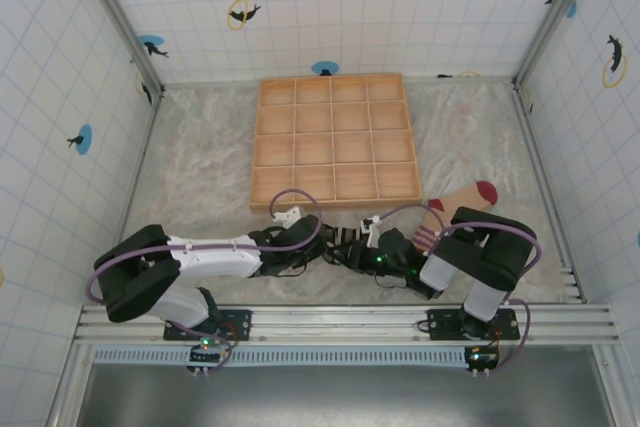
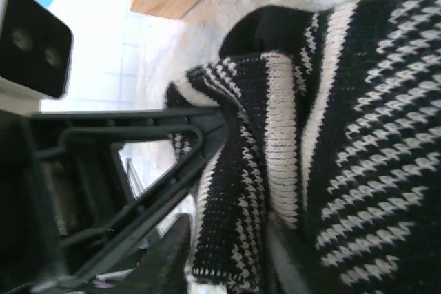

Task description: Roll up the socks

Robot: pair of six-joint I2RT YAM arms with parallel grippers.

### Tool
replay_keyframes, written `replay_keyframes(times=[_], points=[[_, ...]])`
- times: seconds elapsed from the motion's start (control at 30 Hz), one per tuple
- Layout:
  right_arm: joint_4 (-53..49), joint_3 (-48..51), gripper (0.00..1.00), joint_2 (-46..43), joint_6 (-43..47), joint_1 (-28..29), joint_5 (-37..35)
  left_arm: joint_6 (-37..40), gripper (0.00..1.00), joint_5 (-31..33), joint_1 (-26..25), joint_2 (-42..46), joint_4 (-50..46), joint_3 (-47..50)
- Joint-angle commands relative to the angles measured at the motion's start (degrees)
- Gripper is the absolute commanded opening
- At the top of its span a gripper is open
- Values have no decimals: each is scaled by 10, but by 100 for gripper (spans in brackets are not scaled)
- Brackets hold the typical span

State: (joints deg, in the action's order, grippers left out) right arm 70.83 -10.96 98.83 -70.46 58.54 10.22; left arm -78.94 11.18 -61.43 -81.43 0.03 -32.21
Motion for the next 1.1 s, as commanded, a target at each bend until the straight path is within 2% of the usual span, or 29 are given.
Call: replay_keyframes(times=[0.0, 0.1, 0.2, 0.33, 0.43, 0.57, 0.77, 0.97, 1.07], points=[[-60, 13, 44, -26, 56, 2, 21, -2, 0, 16, 7, -11, -98, -18], [-101, 11, 55, -82, 96, 11, 13, 2, 0, 14, 7, -8, -152, -38], [-214, -5, 60, -155, 171, 27, -18, -6, 0, 12, 8, 8, -189, -40], [-383, -41, 68, -247, 312, 75, -122, -22, 0, 7, 7, 46, -204, -23], [-428, -45, 74, -284, 388, 98, -177, -30, 0, 5, 5, 70, -208, -16], [-420, -38, 75, -297, 473, 112, -204, -36, 0, 6, -3, 77, -220, -22], [-345, -43, 75, -251, 605, 163, -264, -41, 0, 7, -15, 65, -221, -23], [-281, -68, 75, -184, 650, 193, -264, -38, 0, 7, -18, 74, -227, -23], [-250, -80, 75, -150, 664, 210, -295, -38, 0, 3, -18, 74, -229, -24]])
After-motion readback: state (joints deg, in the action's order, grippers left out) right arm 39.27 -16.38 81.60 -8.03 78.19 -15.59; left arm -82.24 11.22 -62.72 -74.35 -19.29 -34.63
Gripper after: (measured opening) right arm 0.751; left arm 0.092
